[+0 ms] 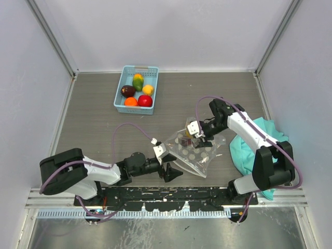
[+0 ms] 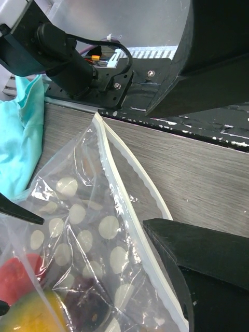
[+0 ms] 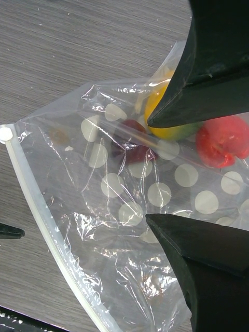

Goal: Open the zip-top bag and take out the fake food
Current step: Pick up the fake fruit from the zipper food storage bag.

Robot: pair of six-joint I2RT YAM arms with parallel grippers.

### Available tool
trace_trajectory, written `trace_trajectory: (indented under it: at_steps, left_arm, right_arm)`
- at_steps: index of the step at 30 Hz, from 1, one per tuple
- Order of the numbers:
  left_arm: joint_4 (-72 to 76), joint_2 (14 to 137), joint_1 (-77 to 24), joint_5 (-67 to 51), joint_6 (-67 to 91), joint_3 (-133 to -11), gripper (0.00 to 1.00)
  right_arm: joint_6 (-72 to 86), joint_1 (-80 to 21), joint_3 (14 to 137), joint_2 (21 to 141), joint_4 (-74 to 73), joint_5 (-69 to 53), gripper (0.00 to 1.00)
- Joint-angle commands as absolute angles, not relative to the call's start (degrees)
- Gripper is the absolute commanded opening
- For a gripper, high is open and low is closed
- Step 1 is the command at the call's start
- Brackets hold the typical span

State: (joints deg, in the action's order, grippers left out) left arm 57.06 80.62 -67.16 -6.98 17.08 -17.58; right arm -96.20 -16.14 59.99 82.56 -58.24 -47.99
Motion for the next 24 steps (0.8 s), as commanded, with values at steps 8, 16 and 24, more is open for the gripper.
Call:
trace_trajectory:
  at_steps: [8,16,24]
  left_arm:
    - [67.19,88.19,-67.59,-0.93,12.09,-18.69,0.67]
    - [77.40,96.34,-67.54,2.59,12.40,-18.66,0.57]
    - [82.00,101.21,-67.59,3.40,13.42,-20.34,0.56]
  right_arm:
    - [-99.80,-16.36,66.18,87.37,-60.98,-46.44,0.70]
    - [-105.10,-17.27,71.85,91.96,-65.64,-45.20,0.69]
    - [-102.12,-19.87,74.30,95.71,-63.34,-38.84,0.66]
